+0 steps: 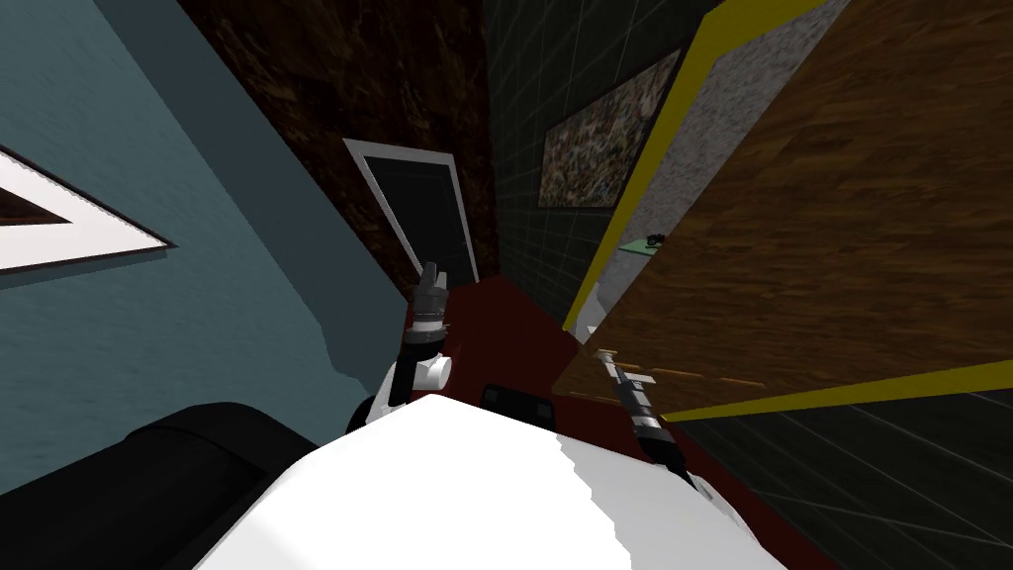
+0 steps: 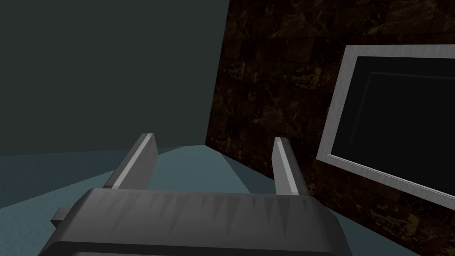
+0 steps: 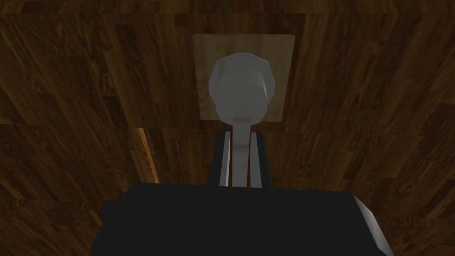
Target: Pull the door open
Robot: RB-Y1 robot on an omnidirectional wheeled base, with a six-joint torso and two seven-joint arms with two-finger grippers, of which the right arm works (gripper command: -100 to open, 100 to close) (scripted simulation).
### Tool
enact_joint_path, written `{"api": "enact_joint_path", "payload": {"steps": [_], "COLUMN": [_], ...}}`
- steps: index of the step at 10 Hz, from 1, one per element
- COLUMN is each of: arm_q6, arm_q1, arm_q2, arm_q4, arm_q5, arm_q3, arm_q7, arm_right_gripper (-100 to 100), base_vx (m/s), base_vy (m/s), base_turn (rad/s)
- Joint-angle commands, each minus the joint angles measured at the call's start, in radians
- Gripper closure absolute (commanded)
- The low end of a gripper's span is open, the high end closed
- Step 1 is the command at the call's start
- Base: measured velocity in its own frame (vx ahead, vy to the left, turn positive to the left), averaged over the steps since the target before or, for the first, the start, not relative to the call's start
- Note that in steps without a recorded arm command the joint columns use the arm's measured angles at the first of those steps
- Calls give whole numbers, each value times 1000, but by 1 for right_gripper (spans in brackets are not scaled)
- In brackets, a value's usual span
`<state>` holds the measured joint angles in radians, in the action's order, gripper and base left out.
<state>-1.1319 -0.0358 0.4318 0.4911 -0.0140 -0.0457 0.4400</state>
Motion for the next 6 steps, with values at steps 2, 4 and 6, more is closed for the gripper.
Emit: {"api": "enact_joint_path", "payload": {"steps": [2,4,6], "arm_q6": [-23,-46,-72], "arm_q1": [-7,-15,-23], "arm_q2": [8,16,26], "arm_q4": [-10,-20,-32], "arm_q5": [-2,-4,-6], "arm_q3": [-2,-5,-8], "arm_q7": [7,14,22], "arm_right_gripper": [100,100,100], "base_vx": [-162,-183,-210], "base_vy": [-68,-88,-58], "base_turn": [194,141,185]}}
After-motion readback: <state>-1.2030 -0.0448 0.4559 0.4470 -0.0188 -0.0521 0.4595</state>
